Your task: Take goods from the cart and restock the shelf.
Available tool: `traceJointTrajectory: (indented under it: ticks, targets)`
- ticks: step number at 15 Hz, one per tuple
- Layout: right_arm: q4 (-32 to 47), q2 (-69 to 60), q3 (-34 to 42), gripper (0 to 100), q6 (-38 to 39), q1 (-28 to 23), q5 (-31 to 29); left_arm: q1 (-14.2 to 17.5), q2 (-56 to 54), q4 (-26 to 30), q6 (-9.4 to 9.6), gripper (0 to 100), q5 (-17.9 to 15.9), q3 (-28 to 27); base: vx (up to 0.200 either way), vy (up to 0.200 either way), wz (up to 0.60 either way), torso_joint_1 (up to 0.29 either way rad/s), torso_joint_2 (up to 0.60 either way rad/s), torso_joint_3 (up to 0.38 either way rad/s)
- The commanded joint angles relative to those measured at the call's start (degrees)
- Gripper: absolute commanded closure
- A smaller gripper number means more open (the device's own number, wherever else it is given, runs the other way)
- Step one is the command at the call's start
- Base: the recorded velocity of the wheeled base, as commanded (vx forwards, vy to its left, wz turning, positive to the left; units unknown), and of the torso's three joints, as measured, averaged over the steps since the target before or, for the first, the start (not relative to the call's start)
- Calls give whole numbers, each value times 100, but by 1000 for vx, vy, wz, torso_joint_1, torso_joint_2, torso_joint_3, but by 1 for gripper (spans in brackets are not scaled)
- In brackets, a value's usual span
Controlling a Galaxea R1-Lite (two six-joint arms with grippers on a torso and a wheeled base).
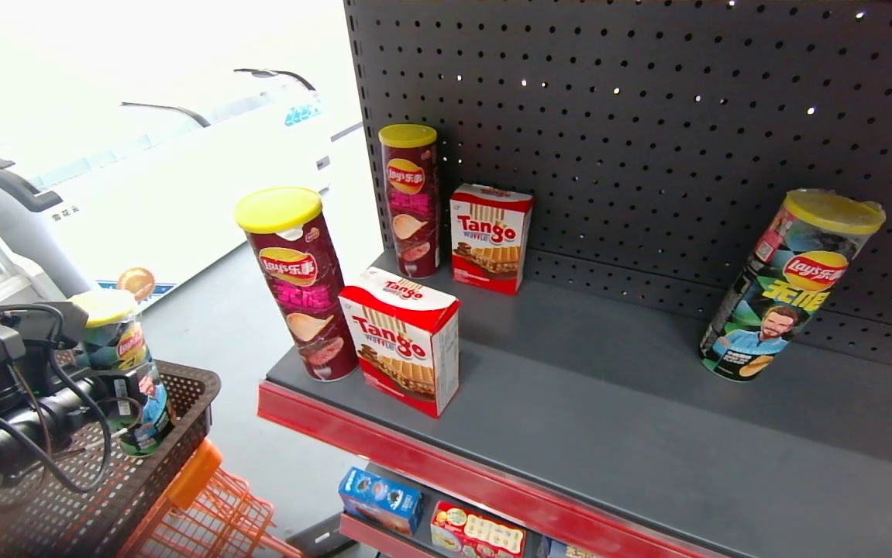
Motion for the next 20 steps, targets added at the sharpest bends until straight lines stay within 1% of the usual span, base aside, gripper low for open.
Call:
traceJointTrajectory:
  ticks: [1,2,3,4,5,6,7,8,9,11,13,14,15,16,17,18,19,20]
  targets:
    - [-2,0,1,0,-6,4,0,-56,-306,-8,38,100,8,-37,0,0,0,0,0,0]
    - [-2,0,1,0,-6,4,0,-65,-491,27,65,100,8,-90,0,0,0,0,0,0]
    - [-2,0,1,0,3,4,0,-65,-816,80,153,100,-10,-195,0,0,0,0,0,0]
    - [-2,0,1,0,3,4,0,-74,-983,89,161,100,-19,-239,0,0,0,0,0,0]
    - [-2,0,1,0,-6,4,0,-135,-1238,203,161,100,-28,-266,0,0,0,0,0,0]
    - [-2,0,1,0,-6,4,0,-276,-1598,467,161,100,-89,-301,0,0,0,0,0,0]
    - [-2,0,1,0,3,4,0,-355,-1739,493,153,100,-107,-327,0,0,0,0,0,0]
    - [-2,0,1,0,3,4,0,-557,-1879,572,153,100,-98,-433,0,0,0,0,0,0]
    - [-2,0,1,0,-6,4,0,-619,-1967,572,144,100,-98,-459,0,0,0,0,0,0]
    - [-2,0,1,0,-6,4,0,-856,-2204,581,144,100,-98,-459,0,0,0,0,0,0]
    - [-2,0,1,0,-6,4,9,-1058,-2371,572,153,100,-177,-415,0,0,0,0,0,0]
    - [-2,0,1,0,-6,4,0,-1419,-2644,546,109,100,-520,-55,0,0,0,0,0,0]
    - [-2,0,1,0,-6,4,0,-1682,-2995,660,73,100,-572,165,0,0,0,0,0,0]
    - [-2,0,1,0,3,4,0,-1876,-3259,959,3,100,-590,279,0,0,0,0,0,0]
    - [-2,0,1,0,3,4,0,-2016,-3593,1416,-120,100,-643,306,0,0,0,0,0,0]
    - [-2,0,1,0,3,4,0,-2148,-3953,1899,-243,100,-836,244,0,0,0,0,0,0]
    - [-2,0,1,0,-6,4,0,-2201,-4182,2286,-278,100,-1153,218,0,0,0,0,0,0]
    - [-2,0,1,0,3,4,0,-2166,-4375,2585,-287,100,-1434,218,0,0,0,0,0,0]
